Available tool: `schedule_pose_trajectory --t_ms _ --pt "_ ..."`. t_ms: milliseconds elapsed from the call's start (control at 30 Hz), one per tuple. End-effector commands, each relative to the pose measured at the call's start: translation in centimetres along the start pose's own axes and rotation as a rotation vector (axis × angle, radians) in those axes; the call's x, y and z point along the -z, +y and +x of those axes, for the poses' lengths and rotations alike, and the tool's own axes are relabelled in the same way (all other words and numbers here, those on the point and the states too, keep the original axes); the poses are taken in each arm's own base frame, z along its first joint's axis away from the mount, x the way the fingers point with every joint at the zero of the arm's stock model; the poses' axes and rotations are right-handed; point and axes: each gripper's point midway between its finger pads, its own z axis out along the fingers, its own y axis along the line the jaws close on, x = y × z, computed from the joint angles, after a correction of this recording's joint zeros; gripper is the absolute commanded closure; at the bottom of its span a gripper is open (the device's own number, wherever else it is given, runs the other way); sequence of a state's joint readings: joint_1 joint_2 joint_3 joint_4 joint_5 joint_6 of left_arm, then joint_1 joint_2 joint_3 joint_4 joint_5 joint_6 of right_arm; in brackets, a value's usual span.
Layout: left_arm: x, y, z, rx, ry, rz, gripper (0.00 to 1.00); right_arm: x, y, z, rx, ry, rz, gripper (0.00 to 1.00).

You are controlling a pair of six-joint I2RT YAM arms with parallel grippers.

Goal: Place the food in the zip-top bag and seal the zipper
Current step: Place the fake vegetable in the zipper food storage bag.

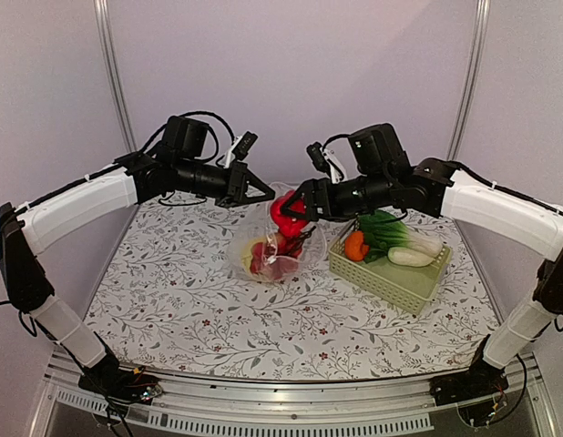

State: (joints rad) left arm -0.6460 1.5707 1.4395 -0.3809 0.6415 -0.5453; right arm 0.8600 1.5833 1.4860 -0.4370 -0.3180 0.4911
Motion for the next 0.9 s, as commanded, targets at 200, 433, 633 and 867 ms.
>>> schedule_pose_trajectory --t_ms 200,433,633,867 --pt "0.9 -2.9 -0.8 -0.071 -0.016 0.079 1.0 -1.5 -4.2 -2.3 -0.055 -0.102 0.261 0.23" --pt "0.4 -2.6 -1.3 -0.053 -0.034 0.075 1.0 -3.7 -2.9 -2.8 -0.016 -0.115 0.222 0.12" --pt "1.1 -2.1 -2.3 -0.038 -0.078 0.042 1.0 -3.1 -2.9 -2.6 0.016 -0.107 0.234 0.01" --pt "1.3 -0.4 -2.9 0.013 -0.102 0.022 1.0 -0.3 -2.2 -2.7 0.04 -0.133 0.234 0.01"
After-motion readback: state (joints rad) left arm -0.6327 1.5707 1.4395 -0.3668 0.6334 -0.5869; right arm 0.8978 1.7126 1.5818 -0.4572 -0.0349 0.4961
